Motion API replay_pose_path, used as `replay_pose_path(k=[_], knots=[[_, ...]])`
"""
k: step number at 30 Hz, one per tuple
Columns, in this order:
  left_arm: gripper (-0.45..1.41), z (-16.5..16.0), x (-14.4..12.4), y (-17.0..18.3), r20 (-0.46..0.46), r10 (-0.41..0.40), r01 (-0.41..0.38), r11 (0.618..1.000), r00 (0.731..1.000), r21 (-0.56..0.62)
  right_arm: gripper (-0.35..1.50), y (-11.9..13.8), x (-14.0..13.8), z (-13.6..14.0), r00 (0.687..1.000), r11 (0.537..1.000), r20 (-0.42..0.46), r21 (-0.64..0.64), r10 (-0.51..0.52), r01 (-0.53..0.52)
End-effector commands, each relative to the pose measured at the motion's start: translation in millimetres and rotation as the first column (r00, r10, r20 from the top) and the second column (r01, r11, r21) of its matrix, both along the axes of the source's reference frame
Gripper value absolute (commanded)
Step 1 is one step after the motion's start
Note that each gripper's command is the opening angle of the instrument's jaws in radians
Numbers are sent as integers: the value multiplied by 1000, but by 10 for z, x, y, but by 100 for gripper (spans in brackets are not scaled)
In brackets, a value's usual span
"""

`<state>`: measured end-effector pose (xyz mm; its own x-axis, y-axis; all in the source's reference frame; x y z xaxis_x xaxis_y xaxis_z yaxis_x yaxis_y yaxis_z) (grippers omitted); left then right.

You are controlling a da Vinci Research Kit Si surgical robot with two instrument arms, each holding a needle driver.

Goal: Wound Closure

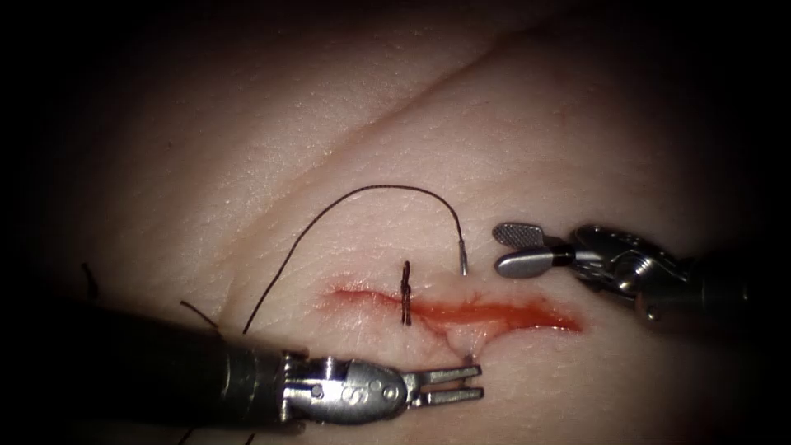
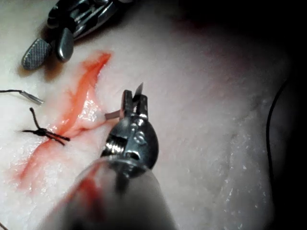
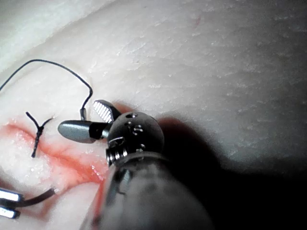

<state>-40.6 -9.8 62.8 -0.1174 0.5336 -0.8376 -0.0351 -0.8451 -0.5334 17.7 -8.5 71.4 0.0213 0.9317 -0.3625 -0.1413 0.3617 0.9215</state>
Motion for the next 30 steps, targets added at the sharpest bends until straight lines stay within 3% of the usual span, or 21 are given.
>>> replay_pose_path(k=[1,6,8,9,10,18,22,26,30], knots=[[-45,1,-5,-4,16,-2,2,1000,1000,29,44,-6,5,5,1000,1000,3,4,-11,11],[-45,-21,-2,-3,78,9,-18,994,997,111,39,-8,-3,2,1000,1000,7,6,-30,30],[-45,-29,-2,-5,88,16,-26,993,996,117,34,-9,-6,1,998,997,21,-63,-51,52],[-45,-33,-2,-7,92,19,-30,992,996,123,19,-9,-7,1,997,992,35,-107,-69,72],[-45,-43,-3,-11,102,26,-39,992,994,122,-15,-10,-10,-2,994,983,66,-161,-83,93],[-45,-79,-5,-27,130,51,-67,991,990,118,-13,1,-22,-12,984,938,123,-309,-127,160],[-45,-105,-5,-33,141,59,-77,990,988,122,-35,10,-31,-18,985,923,117,-349,-129,162],[-45,-126,-3,-30,150,68,-76,996,986,47,-35,9,-34,-26,986,921,108,-357,-123,154],[-45,-135,-2,-20,87,27,-22,998,996,-60,-35,0,-32,-35,987,922,103,-358,-120,149]])
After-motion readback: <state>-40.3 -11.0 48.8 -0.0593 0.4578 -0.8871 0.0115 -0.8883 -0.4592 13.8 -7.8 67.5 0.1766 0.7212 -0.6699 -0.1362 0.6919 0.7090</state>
